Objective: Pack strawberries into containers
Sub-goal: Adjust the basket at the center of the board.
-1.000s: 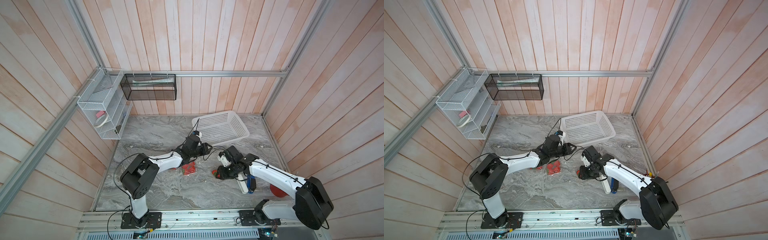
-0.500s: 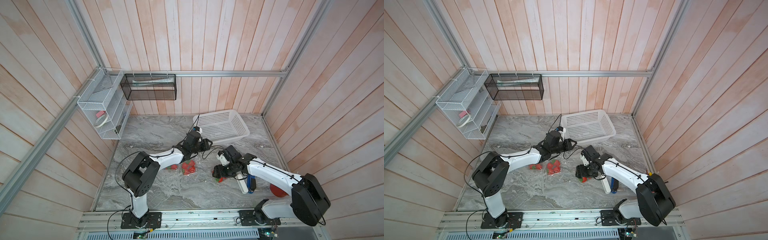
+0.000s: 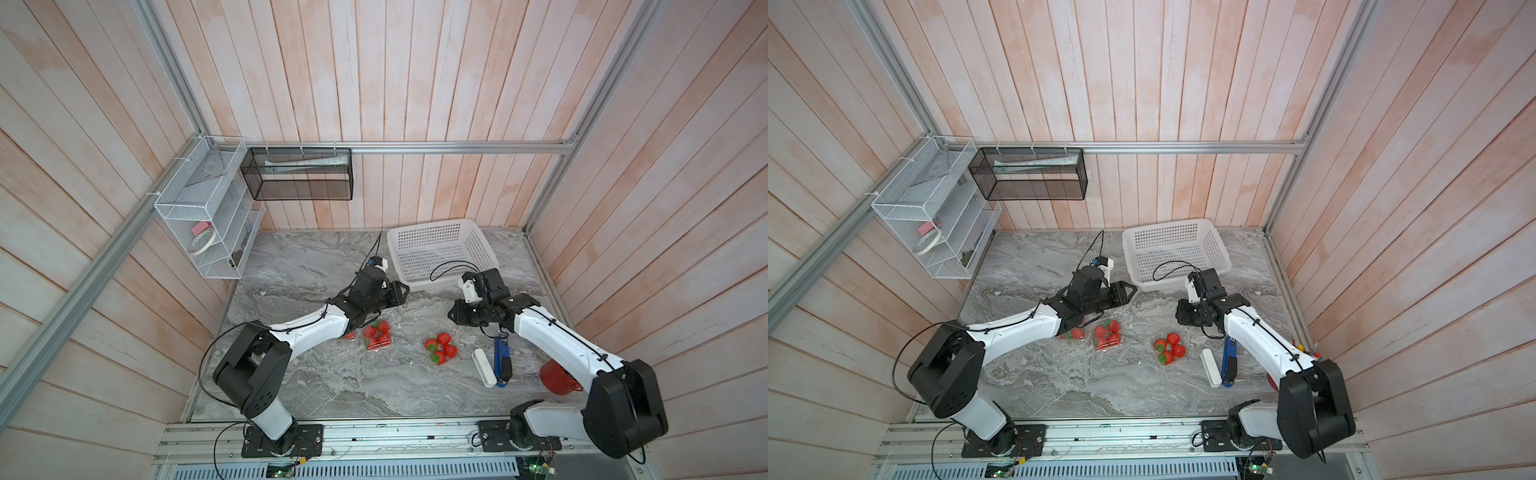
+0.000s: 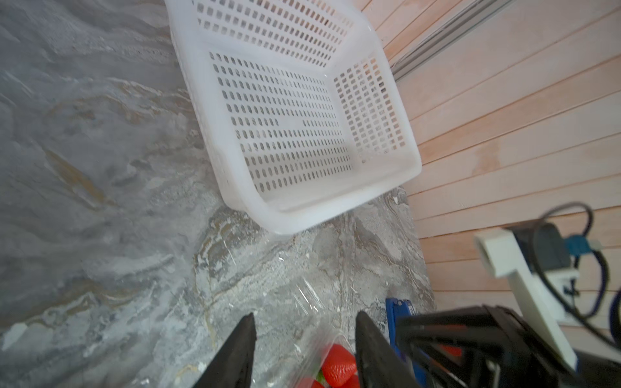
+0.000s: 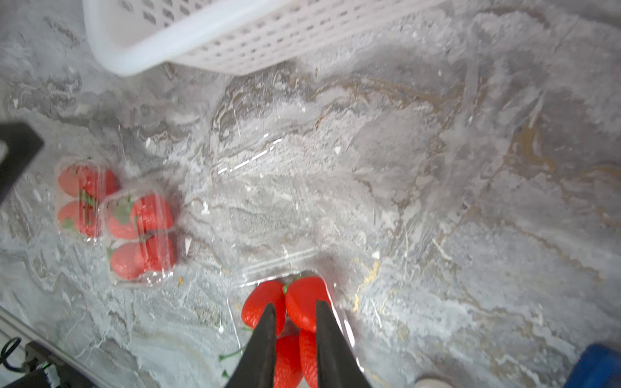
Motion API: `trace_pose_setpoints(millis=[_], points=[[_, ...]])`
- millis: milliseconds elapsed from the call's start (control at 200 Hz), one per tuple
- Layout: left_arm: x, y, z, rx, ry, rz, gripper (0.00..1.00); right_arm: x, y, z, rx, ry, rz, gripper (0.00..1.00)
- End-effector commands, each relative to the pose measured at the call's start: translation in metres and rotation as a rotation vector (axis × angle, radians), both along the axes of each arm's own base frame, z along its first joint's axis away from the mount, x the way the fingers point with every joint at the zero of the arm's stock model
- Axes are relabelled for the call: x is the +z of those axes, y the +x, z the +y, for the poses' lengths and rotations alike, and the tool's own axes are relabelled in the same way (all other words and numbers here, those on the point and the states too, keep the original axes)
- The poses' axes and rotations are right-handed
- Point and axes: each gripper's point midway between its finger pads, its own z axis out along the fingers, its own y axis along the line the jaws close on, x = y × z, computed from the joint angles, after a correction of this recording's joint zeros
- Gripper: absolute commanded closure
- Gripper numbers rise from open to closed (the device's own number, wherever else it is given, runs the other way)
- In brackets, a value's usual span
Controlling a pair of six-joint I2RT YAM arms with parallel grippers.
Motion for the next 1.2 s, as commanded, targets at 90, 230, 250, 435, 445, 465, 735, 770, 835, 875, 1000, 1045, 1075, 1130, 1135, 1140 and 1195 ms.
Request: trace_pose_setpoints(millis=[90, 230, 250, 435, 445, 465, 735, 770, 835, 875, 1000, 1045, 1075, 1130, 1135, 1140, 1195], points=[[-0.048, -0.035, -0.001, -0.038, 0.026, 0.165, 0.59, -0.017, 0.038, 0.015, 0.064, 0.108, 0.006, 0.73], [-0.056, -0.029, -0.006, -0.043, 0.039, 0.177, 0.58, -0.028, 0.051, 0.028, 0.107, 0.201, 0.006, 0.64], [-0.058, -0.028, -0.007, -0.044, 0.039, 0.180, 0.56, -0.030, 0.053, 0.029, 0.111, 0.201, 0.005, 0.64], [-0.071, -0.017, -0.014, -0.062, 0.007, 0.236, 0.45, -0.048, 0.064, 0.037, 0.155, 0.207, 0.022, 0.64], [-0.071, -0.017, -0.014, -0.062, 0.004, 0.239, 0.45, -0.048, 0.064, 0.038, 0.157, 0.208, 0.021, 0.64], [-0.072, -0.015, -0.014, -0.062, -0.002, 0.243, 0.43, -0.049, 0.065, 0.038, 0.160, 0.208, 0.023, 0.64], [-0.079, -0.002, -0.013, -0.054, -0.029, 0.262, 0.35, -0.069, 0.073, 0.042, 0.202, 0.195, 0.040, 0.67], [-0.080, -0.002, -0.014, -0.056, -0.031, 0.265, 0.35, -0.071, 0.073, 0.043, 0.207, 0.199, 0.042, 0.67], [-0.081, 0.000, -0.016, -0.059, -0.034, 0.267, 0.35, -0.071, 0.074, 0.045, 0.216, 0.204, 0.041, 0.67], [-0.081, 0.001, -0.016, -0.062, -0.037, 0.267, 0.35, -0.073, 0.073, 0.045, 0.219, 0.206, 0.042, 0.68], [-0.085, 0.003, -0.016, -0.060, -0.035, 0.275, 0.35, -0.075, 0.071, 0.046, 0.226, 0.215, 0.044, 0.72], [-0.086, 0.003, -0.015, -0.059, -0.034, 0.280, 0.35, -0.076, 0.069, 0.046, 0.229, 0.218, 0.045, 0.74], [-0.087, 0.002, -0.015, -0.060, -0.035, 0.282, 0.35, -0.078, 0.068, 0.047, 0.231, 0.221, 0.046, 0.76], [-0.087, 0.002, -0.014, -0.059, -0.037, 0.287, 0.35, -0.078, 0.067, 0.048, 0.233, 0.229, 0.045, 0.79], [-0.088, 0.002, -0.014, -0.058, -0.036, 0.287, 0.35, -0.078, 0.067, 0.048, 0.234, 0.231, 0.046, 0.79], [-0.088, 0.002, -0.014, -0.058, -0.036, 0.288, 0.35, -0.078, 0.066, 0.048, 0.234, 0.232, 0.046, 0.79], [-0.088, 0.001, -0.011, -0.051, -0.030, 0.291, 0.35, -0.078, 0.065, 0.049, 0.238, 0.240, 0.043, 0.81]])
